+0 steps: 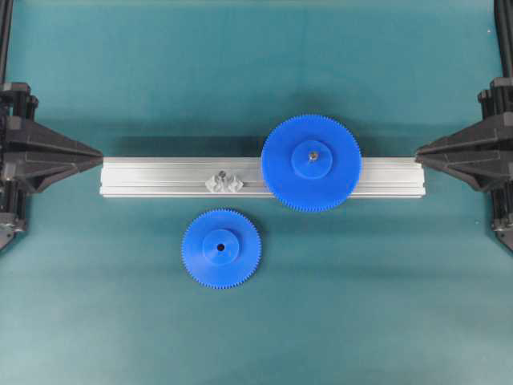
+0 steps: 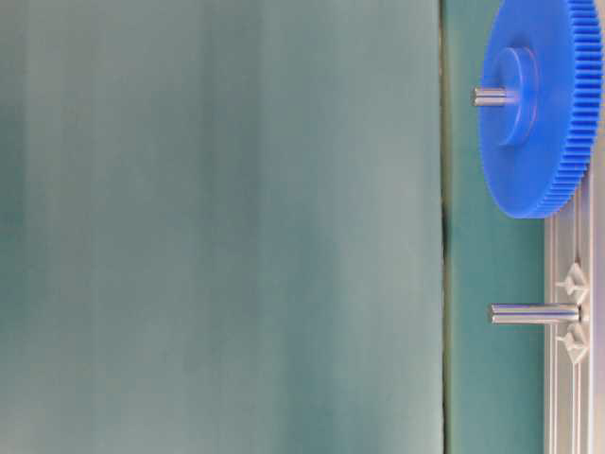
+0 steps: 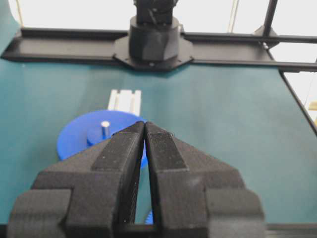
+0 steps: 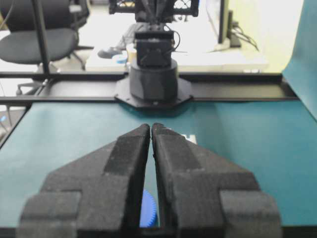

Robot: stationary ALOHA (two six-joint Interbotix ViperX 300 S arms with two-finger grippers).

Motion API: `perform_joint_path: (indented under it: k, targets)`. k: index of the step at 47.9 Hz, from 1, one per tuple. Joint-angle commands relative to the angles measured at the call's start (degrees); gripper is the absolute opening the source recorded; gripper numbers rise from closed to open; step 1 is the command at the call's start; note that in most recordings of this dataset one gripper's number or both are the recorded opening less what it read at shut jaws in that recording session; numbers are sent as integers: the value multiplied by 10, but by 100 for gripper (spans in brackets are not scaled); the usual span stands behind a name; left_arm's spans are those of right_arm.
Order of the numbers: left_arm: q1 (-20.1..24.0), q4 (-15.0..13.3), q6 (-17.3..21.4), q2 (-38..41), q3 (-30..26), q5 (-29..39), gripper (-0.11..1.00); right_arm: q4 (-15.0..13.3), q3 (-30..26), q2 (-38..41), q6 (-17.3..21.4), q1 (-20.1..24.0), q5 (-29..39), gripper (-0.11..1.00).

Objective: Insert the small gear onto the shaft.
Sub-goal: 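Move the left gripper from rest toward the loose blue gear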

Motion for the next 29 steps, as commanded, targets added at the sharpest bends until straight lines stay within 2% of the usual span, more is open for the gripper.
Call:
perform_joint_path:
  k: [1,4,7,11,21,29]
  targets:
    - [0,2,-21,30,-40,36,10,4,-15,10,5,-4,-2,16]
    - [-1,3,-31,54,-69,74,6,33,-20,14,10,-5,35,20]
    - [-6,6,-35,76,-98,108,-1,45,-33,19,17,-6,87,18]
    - [-7,7,-36,98,-125,148,-1,43,-51,25,18,-6,138,17]
    - [-22,7,-39,128,-144,176,-1,26,-72,24,16,-14,169,20]
    - [-25,7,-40,175,-184,251,-1,26,-74,24,16,-25,232,21]
